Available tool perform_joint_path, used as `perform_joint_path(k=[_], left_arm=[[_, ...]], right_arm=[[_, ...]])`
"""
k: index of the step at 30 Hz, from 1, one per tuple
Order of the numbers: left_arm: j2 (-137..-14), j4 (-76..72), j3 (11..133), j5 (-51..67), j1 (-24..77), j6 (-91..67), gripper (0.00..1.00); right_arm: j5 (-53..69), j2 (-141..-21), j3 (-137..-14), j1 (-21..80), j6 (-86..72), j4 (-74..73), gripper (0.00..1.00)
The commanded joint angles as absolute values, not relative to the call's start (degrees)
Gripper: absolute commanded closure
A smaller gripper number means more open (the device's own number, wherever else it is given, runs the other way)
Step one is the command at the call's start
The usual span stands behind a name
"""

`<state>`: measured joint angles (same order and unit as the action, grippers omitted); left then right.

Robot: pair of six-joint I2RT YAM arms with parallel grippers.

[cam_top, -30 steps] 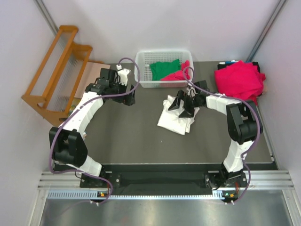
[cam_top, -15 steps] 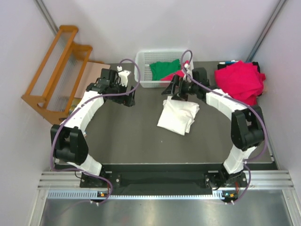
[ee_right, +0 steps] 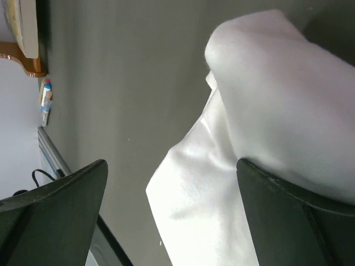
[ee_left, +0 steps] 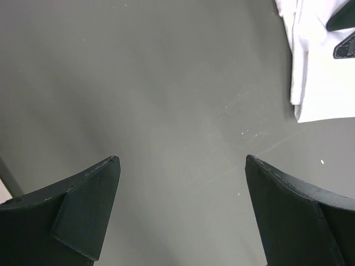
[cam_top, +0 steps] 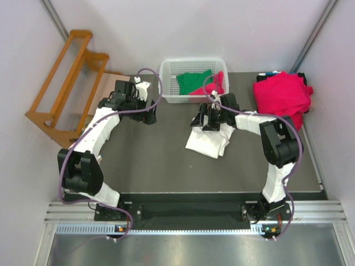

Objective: Fold and stack the t-shirts
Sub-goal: Fold the tshirt

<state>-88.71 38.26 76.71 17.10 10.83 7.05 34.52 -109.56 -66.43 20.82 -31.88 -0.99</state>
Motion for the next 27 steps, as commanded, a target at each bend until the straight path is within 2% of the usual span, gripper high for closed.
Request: perform_joint_path(k=[1, 9, 15, 22, 27], left_arm=[[-85.78, 39.11, 76.9, 17.75, 10.2, 8.17, 0.01], [-85.52, 39.02, 76.2, 18.63, 9.93, 8.09, 0.01], [-84.55, 39.02, 75.85, 18.46, 9.76, 8.7, 0.01], [-83.85, 39.38, 75.41, 18.9, 9.4, 9.05, 0.01], [-83.67, 39.46, 75.32, 19.07, 9.32, 9.05, 0.01]], right_arm=[[36.99, -104.18, -66.37, 20.04, -28.39, 5.78, 0.0], [41.31, -100.37, -55.83, 15.65, -33.83, 15.19, 0.0], [42.89, -105.81, -51.77, 11.69, -37.35, 22.58, 0.0], [44.29, -110.21, -52.73, 7.39, -38.84, 25.31, 0.0], [46.49, -105.57, -56.16, 7.21, -40.16, 23.12, 0.0]])
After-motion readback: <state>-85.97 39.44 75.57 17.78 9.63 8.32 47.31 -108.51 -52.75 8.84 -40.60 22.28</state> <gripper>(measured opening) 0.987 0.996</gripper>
